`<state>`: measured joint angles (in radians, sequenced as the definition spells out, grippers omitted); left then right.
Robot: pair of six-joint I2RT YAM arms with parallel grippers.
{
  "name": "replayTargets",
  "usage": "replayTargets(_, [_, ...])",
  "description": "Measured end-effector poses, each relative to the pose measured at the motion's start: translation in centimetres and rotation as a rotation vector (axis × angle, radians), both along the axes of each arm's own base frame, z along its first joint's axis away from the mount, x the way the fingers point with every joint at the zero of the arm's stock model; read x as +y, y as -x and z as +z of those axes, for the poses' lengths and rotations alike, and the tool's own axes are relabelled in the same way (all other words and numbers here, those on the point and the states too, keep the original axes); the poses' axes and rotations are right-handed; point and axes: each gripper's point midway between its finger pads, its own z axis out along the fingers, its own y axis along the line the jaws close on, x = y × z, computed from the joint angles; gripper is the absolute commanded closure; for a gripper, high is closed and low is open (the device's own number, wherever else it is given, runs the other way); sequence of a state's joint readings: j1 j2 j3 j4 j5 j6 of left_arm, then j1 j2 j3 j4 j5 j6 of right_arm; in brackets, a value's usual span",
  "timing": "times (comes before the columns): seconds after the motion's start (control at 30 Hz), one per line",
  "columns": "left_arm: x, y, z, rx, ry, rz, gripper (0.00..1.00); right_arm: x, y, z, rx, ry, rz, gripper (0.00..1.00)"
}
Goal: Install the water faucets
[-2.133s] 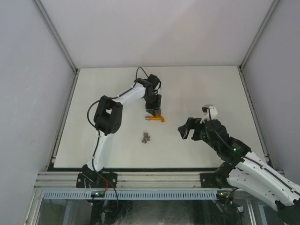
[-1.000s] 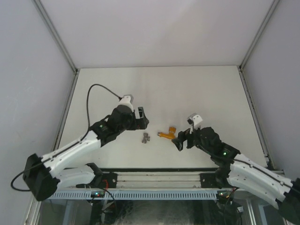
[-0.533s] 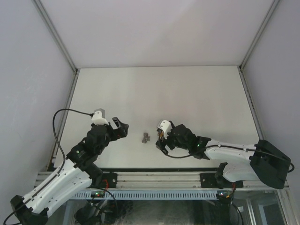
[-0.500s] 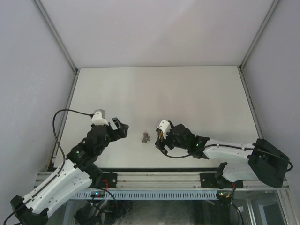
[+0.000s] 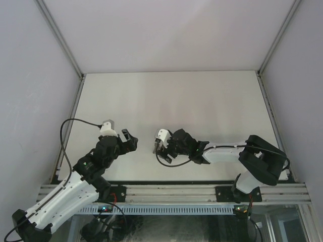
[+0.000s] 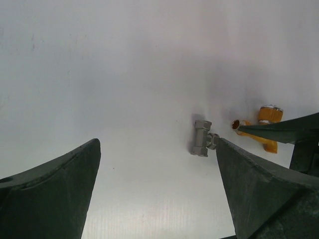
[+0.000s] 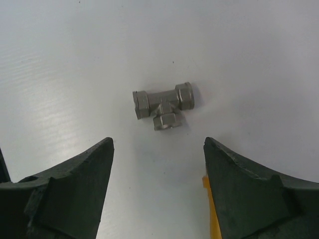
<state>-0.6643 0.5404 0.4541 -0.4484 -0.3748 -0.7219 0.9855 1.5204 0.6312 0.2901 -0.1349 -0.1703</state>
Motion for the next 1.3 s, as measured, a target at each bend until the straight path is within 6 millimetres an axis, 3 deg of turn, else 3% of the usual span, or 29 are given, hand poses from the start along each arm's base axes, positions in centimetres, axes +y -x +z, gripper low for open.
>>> replayTargets(0.5, [0.9, 0.6, -1.0, 0.037, -0.056, 0.006, 0.00, 2.6, -1.4, -3.8, 0.095, 0.050, 0.062, 0.45])
replayTargets(0.6, [1.0, 0.7, -1.2, 0.044, -0.062, 0.008, 0.00, 2.8, -1.4, -3.8, 0.091, 0.048, 0.073, 0.47])
replayTargets(0.7, [1.1, 0.7, -1.3, 0.048, -0.065, 0.009, 0.00, 2.8, -1.3, -3.8, 0.089, 0.049, 0.083, 0.38])
replayTargets(0.8, [1.2, 0.8, -1.4, 0.051, -0.068, 0.009, 0.00, 2.9, -1.2, -3.8, 0.090, 0.051, 0.100, 0.35])
replayTargets(1.0, [1.2, 0.8, -1.5, 0.056, -0.071, 0.009, 0.00, 2.9, -1.1, -3.7, 0.074, 0.060, 0.128, 0.43])
replayTargets(1.17, [1.2, 0.8, -1.6, 0.062, -0.076, 0.009, 0.00, 2.7, -0.9, -3.7, 0.046, 0.078, 0.178, 0.39])
replayTargets(1.3, [1.3, 0.9, -1.7, 0.066, -0.079, 0.009, 0.00, 2.6, -0.9, -3.6, 0.023, 0.093, 0.215, 0.45])
